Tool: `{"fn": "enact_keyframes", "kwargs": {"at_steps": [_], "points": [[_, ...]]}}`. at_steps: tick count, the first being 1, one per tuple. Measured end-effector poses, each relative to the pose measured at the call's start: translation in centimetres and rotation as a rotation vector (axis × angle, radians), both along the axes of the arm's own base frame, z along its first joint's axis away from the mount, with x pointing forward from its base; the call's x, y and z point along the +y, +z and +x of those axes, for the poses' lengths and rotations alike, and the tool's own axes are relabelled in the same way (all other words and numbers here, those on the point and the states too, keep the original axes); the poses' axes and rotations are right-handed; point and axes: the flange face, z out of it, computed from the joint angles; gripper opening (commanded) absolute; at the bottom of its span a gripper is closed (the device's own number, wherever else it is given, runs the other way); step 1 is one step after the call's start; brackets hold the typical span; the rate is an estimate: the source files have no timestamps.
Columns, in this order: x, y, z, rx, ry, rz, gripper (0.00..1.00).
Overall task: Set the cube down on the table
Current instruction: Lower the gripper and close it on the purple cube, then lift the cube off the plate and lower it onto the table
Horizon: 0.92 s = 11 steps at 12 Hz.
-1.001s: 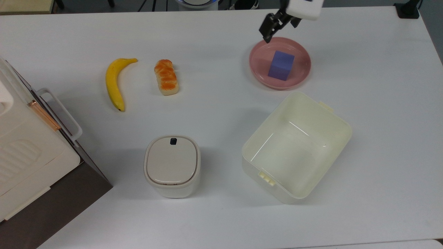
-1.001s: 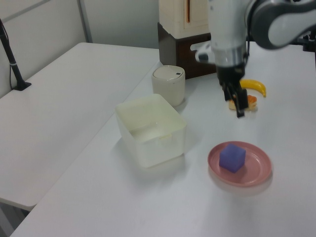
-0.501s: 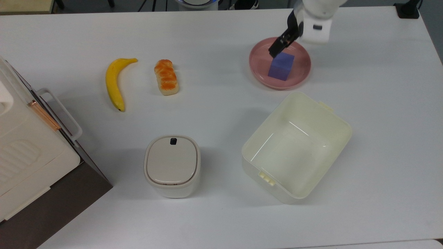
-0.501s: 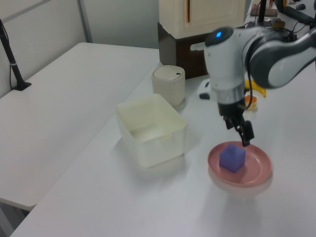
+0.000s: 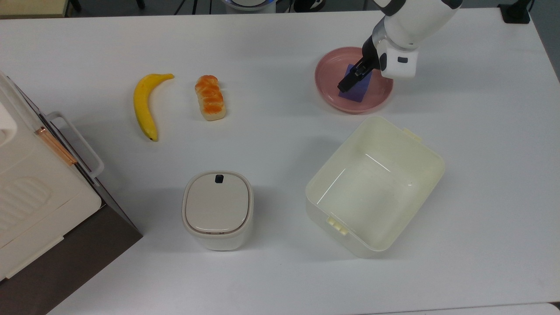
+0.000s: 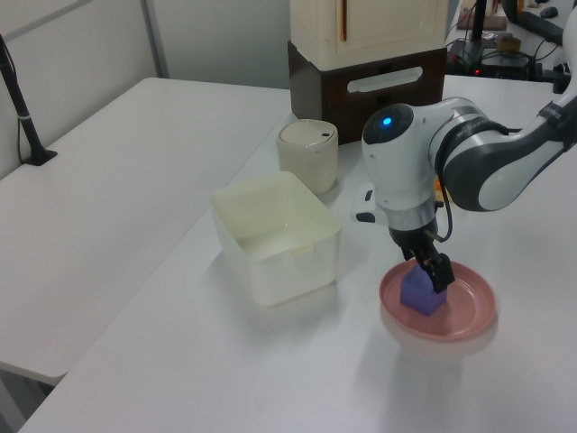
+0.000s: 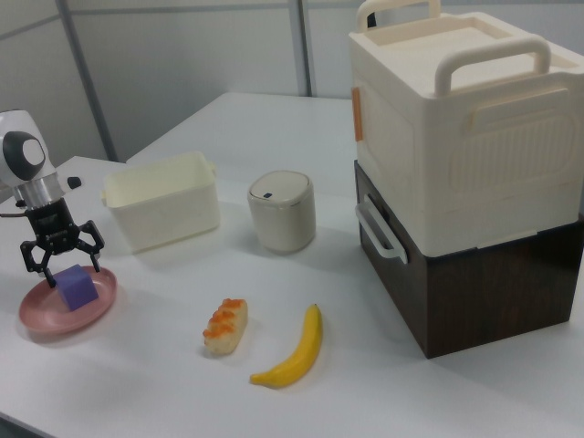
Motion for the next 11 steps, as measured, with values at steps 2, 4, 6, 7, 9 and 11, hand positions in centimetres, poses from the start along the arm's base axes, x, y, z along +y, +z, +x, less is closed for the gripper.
{"fn": "enact_keyframes", "kwargs": {"at_steps": [2, 4, 6, 7, 9, 11], "points": [[0.3, -0.7, -0.2, 0.001, 0.022, -0.019, 0.42], [0.6, -0.5, -0.3, -0.001, 0.028, -0.018, 0.38], [0.6, -0.5, -0.3, -0.001, 0.029, -0.017, 0.38], [0.6, -0.3, -0.3, -0.004, 0.029, -0.016, 0.38], [0.3, 0.6, -0.1, -0.007, 0.021, -0.016, 0.38], [-0.4, 2.8, 0.3, -0.015, 0.001, -0.016, 0.38]]}}
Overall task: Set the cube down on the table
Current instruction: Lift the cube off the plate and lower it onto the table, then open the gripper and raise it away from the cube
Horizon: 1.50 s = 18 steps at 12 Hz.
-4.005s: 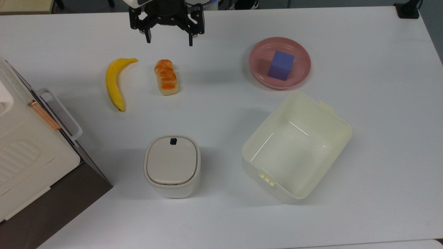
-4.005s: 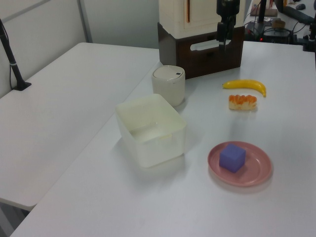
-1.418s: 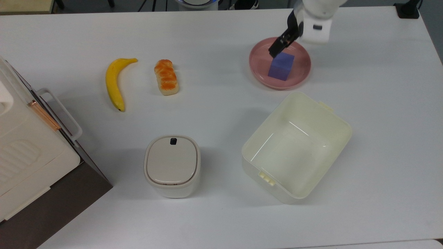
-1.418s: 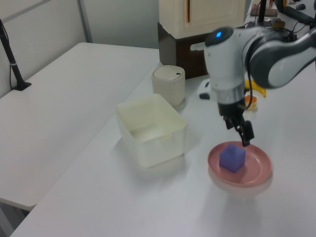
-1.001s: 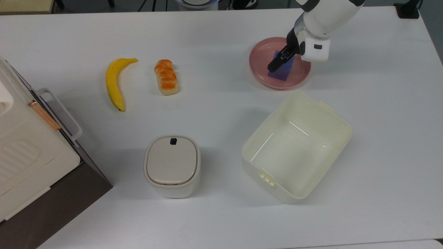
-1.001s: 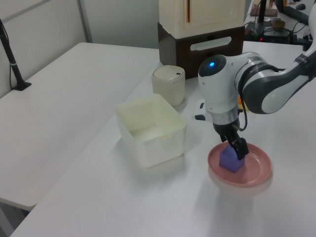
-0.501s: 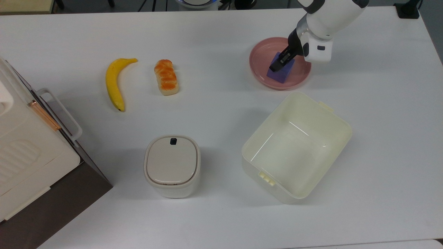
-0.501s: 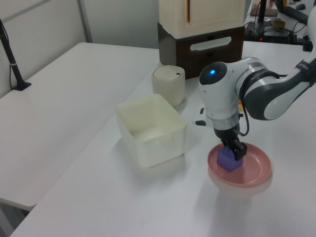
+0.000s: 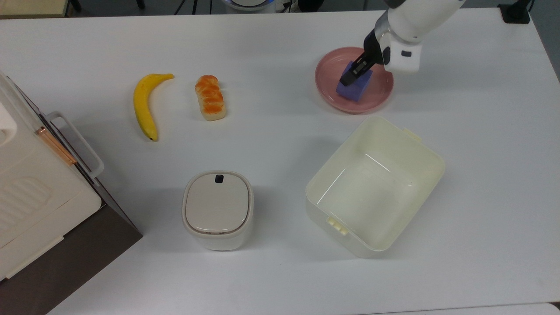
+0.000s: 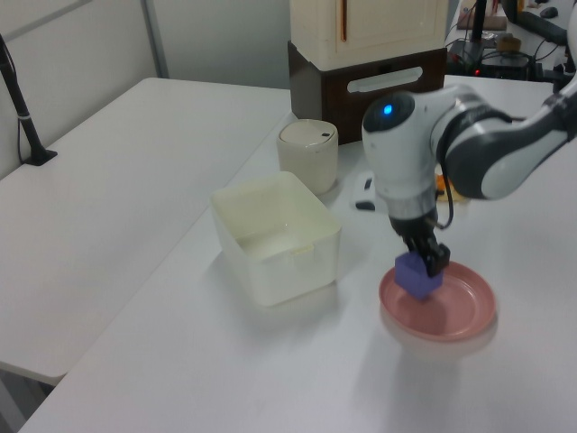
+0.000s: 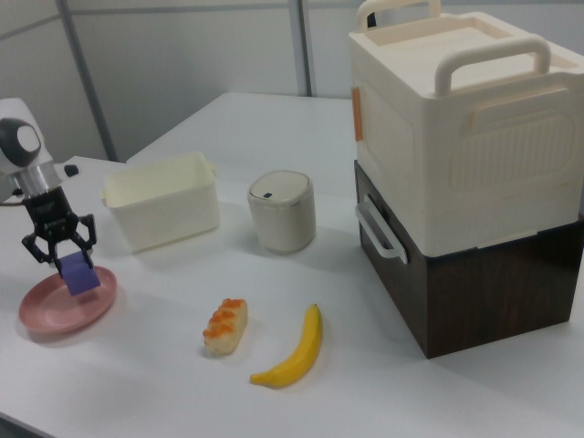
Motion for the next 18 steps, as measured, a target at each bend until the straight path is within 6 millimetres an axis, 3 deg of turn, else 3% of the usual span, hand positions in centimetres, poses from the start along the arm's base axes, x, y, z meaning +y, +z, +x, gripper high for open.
{"fn": "enact_keyframes", "kwargs": {"at_steps": [3, 6, 9, 11, 12, 16, 18], "points": [[-3.3, 3.7, 1.5, -0.037, -0.064, 0.018, 0.39], [-10.2, 4.4, 5.1, -0.066, -0.191, 0.030, 0.47], [-17.8, 4.0, 9.2, -0.165, -0.311, 0.080, 0.70], [-21.0, 2.9, 10.6, -0.189, -0.360, 0.089, 0.90], [-21.7, 2.5, 10.9, -0.189, -0.370, 0.088, 1.00], [-22.1, 2.3, 11.1, -0.189, -0.379, 0.088, 1.00], [-22.5, 3.7, 11.7, -0.228, -0.439, 0.092, 1.00]]}}
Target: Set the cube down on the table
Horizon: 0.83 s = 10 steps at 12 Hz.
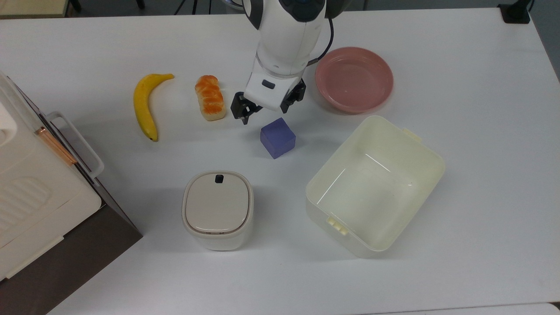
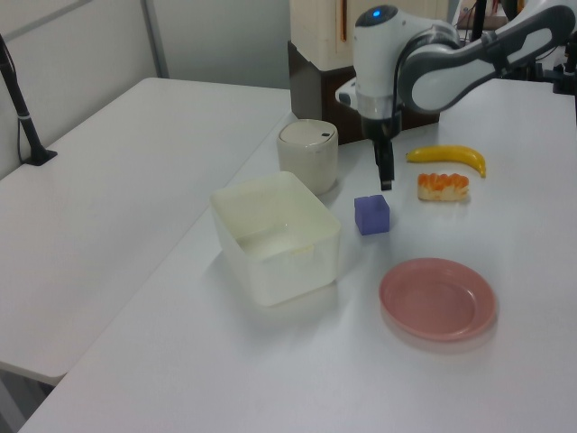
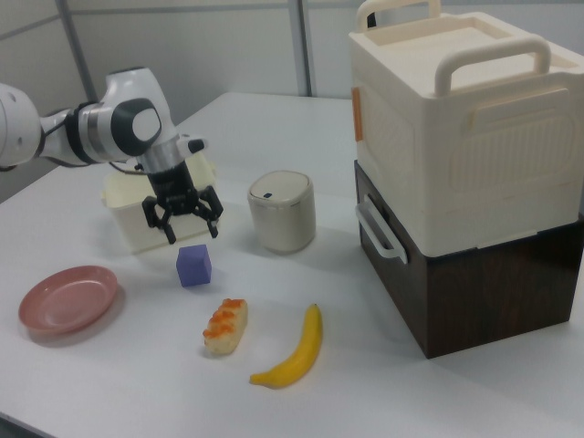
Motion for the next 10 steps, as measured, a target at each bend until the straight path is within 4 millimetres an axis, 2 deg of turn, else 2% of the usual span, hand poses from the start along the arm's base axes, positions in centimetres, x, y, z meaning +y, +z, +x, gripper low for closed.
{"fn": "enact_keyframes", "kwargs": {"at_steps": [2, 3, 4, 5, 7, 8, 10], "points": [[-1.5, 4.0, 0.4, -0.047, -0.114, 0.001, 1.00], [-2.4, 6.5, 0.2, -0.080, -0.184, 0.012, 1.00], [-2.9, 8.2, -0.1, -0.103, -0.232, 0.031, 1.00], [-3.9, 10.7, -0.7, -0.138, -0.290, 0.063, 1.00], [-6.0, 14.1, -2.1, -0.157, -0.365, 0.122, 1.00], [-7.5, 15.6, -3.0, -0.152, -0.408, 0.158, 1.00], [-9.3, 17.0, -4.0, -0.143, -0.454, 0.187, 1.00]]}}
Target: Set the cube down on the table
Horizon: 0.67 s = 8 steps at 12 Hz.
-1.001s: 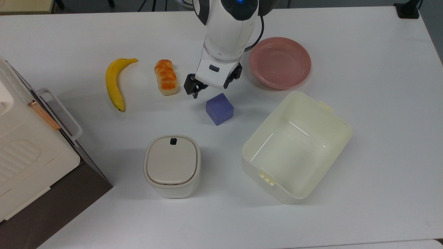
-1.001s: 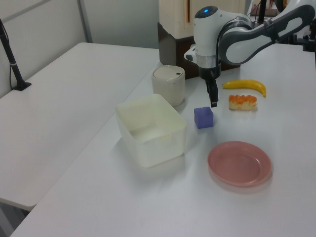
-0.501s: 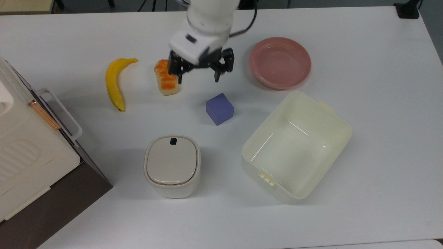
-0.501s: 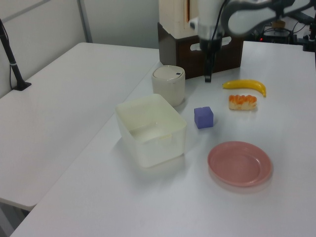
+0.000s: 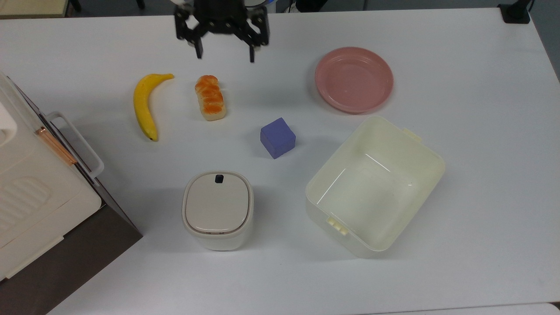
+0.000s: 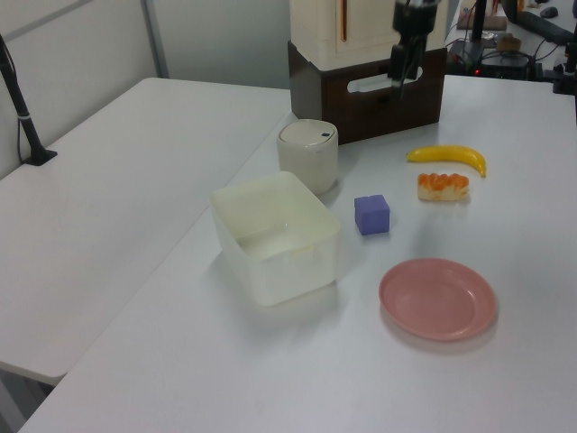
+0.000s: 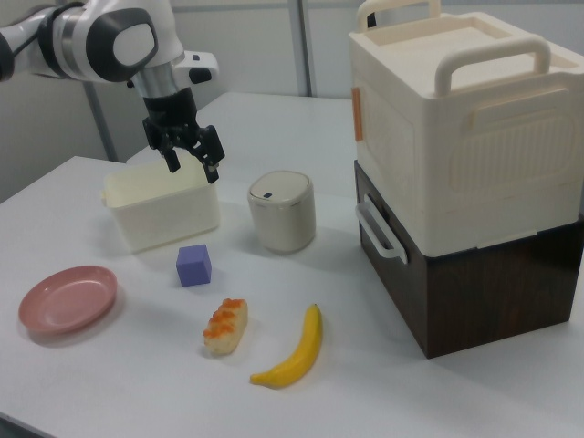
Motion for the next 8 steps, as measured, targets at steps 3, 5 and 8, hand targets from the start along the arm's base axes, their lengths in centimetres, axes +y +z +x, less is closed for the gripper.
{"fn": "enact_keyframes", "kwargs": {"at_steps": [3, 5, 8], "points": [[-1.1, 0.8, -1.3, 0.038, -0.020, 0.009, 1.00], [-1.1, 1.2, -1.6, 0.045, -0.020, 0.010, 1.00], [-1.1, 1.1, -1.9, 0.060, -0.015, -0.018, 1.00]]}}
